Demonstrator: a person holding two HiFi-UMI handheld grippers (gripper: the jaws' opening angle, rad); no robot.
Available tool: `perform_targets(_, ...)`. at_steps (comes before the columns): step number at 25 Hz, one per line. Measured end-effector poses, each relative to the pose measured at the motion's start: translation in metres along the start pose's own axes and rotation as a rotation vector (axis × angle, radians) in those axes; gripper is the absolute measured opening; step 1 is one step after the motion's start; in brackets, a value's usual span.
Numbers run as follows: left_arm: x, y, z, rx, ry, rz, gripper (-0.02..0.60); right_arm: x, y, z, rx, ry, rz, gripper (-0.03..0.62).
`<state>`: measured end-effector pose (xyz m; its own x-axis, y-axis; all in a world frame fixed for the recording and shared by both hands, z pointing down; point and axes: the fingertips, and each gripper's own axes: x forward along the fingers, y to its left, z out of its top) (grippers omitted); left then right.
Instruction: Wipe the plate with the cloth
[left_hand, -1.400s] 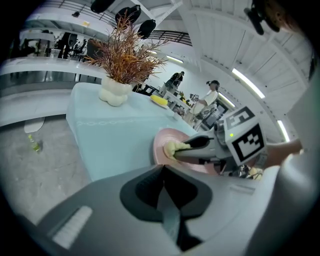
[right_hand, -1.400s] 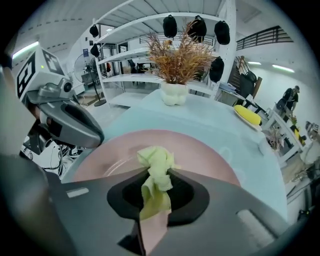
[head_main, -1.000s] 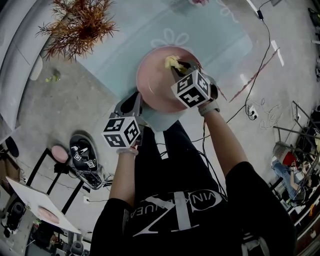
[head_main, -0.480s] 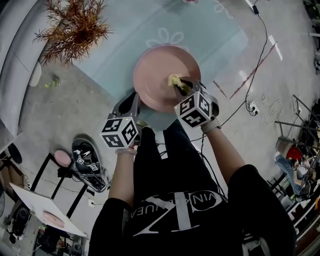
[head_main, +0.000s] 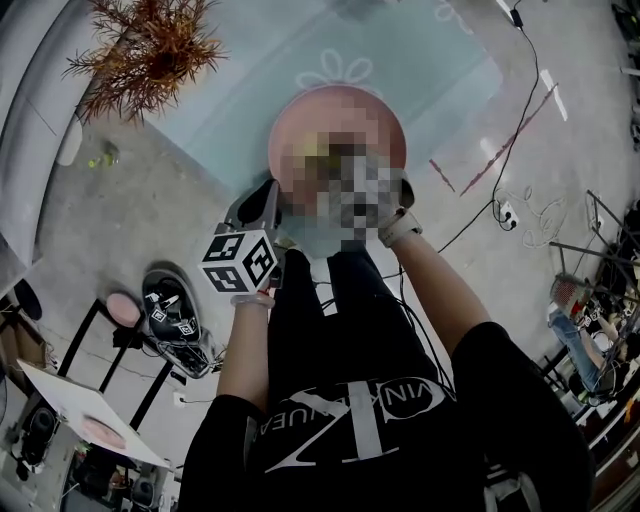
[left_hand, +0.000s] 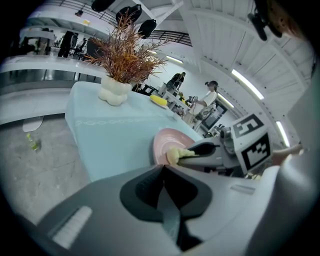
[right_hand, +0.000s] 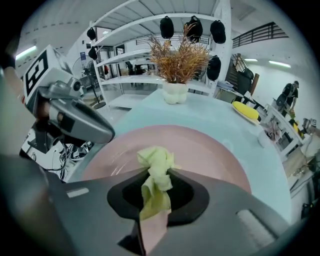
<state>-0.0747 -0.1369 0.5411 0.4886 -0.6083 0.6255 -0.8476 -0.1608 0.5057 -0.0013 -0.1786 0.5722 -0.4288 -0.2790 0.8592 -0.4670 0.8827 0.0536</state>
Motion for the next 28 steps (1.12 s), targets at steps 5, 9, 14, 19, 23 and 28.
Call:
perform_targets(5,0.0,0.001,0.0,-0.004,-0.005,0.003,0.0,0.006,-0.03,0.009,0.011,-0.019,-0.043,0.08)
perform_targets(9,0.001,0.002,0.0,-0.004,-0.004,0.002,0.0,0.002,-0.047,0.0,0.036,-0.017,-0.092,0.078)
perform_targets(14,0.0,0.001,0.0,-0.001,-0.001,-0.001,0.0,-0.01,-0.057,-0.019,0.06,0.004,-0.141,0.078)
perform_targets(19,0.0,0.001,0.0,0.001,0.0,-0.002,0.0,-0.019,-0.05,-0.032,0.053,0.021,-0.169,0.077)
perform_targets(23,-0.001,0.0,0.0,0.002,0.001,-0.005,0.0,-0.024,-0.038,-0.038,0.053,0.035,-0.168,0.075)
perform_targets(28,0.0,0.0,0.0,0.002,0.001,-0.007,0.0,-0.027,-0.018,-0.044,0.064,0.041,-0.145,0.075)
